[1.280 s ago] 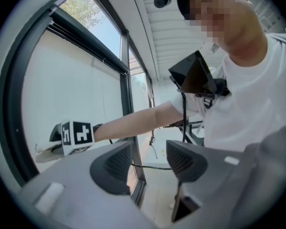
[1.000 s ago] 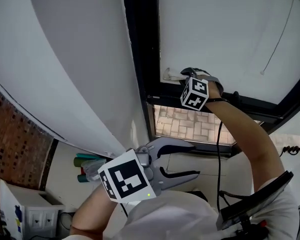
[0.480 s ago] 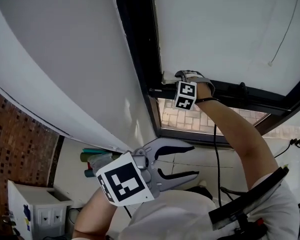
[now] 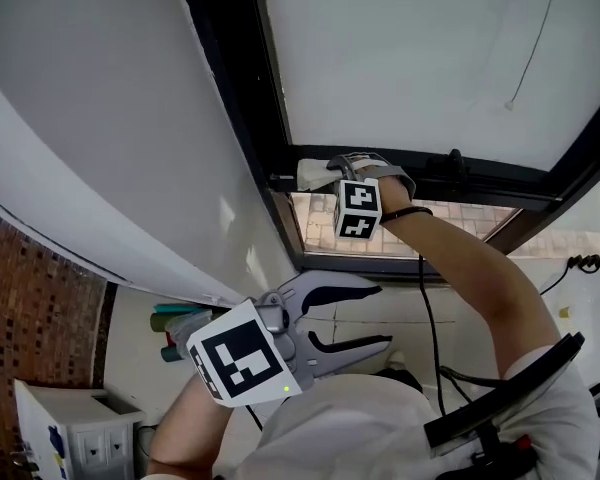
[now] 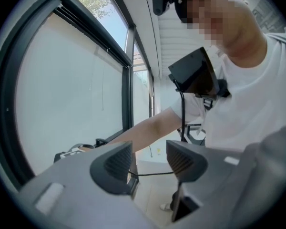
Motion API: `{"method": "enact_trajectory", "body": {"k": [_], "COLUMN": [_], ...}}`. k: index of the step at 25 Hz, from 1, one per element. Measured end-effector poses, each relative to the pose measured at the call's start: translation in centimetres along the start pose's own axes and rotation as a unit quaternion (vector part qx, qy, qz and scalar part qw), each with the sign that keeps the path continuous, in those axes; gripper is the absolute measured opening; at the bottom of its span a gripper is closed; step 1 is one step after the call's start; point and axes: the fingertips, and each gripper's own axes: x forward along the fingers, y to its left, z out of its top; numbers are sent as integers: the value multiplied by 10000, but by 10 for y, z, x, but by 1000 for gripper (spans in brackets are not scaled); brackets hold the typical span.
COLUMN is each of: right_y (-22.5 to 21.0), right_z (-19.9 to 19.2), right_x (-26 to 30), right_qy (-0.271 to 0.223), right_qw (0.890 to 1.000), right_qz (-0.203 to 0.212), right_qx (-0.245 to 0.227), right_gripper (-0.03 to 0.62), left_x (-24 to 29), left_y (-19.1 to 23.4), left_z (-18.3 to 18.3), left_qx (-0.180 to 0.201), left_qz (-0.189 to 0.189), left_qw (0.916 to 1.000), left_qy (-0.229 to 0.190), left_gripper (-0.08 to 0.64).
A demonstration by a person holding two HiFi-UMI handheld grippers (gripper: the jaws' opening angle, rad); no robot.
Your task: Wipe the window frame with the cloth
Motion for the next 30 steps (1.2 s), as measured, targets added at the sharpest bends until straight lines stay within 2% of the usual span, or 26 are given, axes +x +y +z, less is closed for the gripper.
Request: {"method": "enact_trajectory", "body": {"k": [5, 8, 15, 20, 26, 30], "right_y": [0, 0, -3, -4, -4, -4], "right_z": [-10, -36, -155, -255, -361, -422], "right_x": [-65, -110, -196, -244, -277, -278], "right_qy": [-245, -254, 428, 1041, 1602, 1916], "right_qw": [9994, 9988, 9944, 9856, 9751, 9695], "right_qz": [-175, -336, -828, -1075, -1273, -1330], "right_qx": [182, 249, 489, 792, 855, 750], "right_gripper": [72, 72, 72, 72, 72, 72], "left_x": [28, 52, 113, 162, 203, 222], "left_y": [-9, -17, -29, -39, -44, -41], "left_z": [13, 22, 37, 51, 62, 63], "left_qx": [152, 236, 368, 525, 634, 643], "left_qz": [-355, -605, -1287, -1725, -1881, -1829], "left_qw": [9992, 9978, 9907, 9833, 9799, 9809], "left_qy": [-68, -118, -259, -243, -206, -177], "left_gripper": [242, 242, 242, 242, 242, 242]}}
